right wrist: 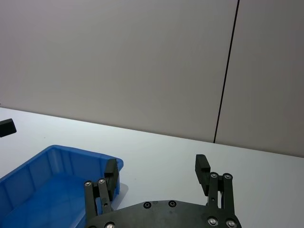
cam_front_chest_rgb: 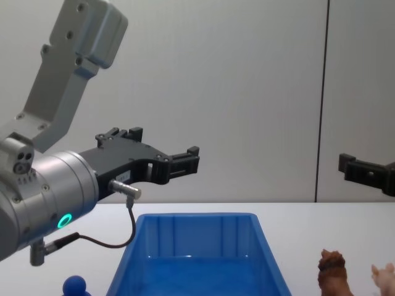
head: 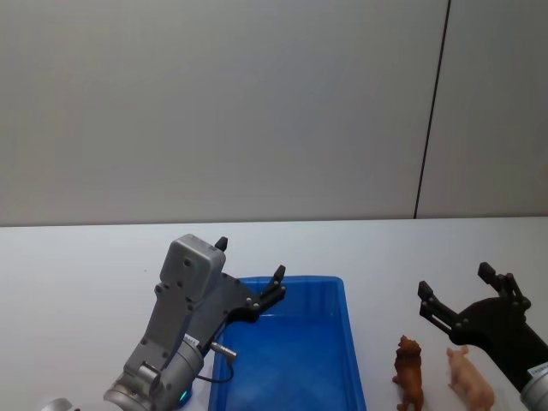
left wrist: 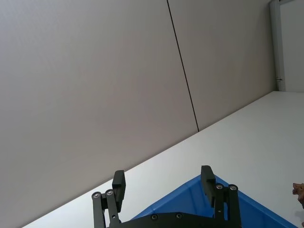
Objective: Pick up the two dolls from the table and place them into the box.
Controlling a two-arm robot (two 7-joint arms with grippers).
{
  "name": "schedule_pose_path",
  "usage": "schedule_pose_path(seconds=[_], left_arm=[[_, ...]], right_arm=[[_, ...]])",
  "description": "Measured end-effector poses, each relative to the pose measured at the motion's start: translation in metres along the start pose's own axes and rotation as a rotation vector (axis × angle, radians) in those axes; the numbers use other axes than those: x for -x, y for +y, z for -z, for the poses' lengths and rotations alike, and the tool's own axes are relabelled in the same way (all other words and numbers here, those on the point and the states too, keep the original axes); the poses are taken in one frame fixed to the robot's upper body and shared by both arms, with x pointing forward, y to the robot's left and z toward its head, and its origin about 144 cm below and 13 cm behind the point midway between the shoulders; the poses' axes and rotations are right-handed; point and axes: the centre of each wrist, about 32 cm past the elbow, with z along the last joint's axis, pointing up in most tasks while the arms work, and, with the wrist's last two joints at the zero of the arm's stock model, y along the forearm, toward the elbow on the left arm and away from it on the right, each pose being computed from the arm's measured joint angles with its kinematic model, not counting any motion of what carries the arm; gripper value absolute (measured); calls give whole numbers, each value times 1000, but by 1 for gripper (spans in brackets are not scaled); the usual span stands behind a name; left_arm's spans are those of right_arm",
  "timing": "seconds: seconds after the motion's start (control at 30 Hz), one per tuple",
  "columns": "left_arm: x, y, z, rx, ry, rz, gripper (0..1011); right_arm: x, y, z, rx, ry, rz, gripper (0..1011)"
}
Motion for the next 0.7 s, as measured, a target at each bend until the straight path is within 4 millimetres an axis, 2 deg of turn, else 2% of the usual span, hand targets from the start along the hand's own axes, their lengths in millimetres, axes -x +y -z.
schedule_pose_path(seconds=[0.7], left_arm=[[0, 0, 0, 0, 0, 0, 1001]], right_arm=[[0, 0, 0, 0, 0, 0, 1001]])
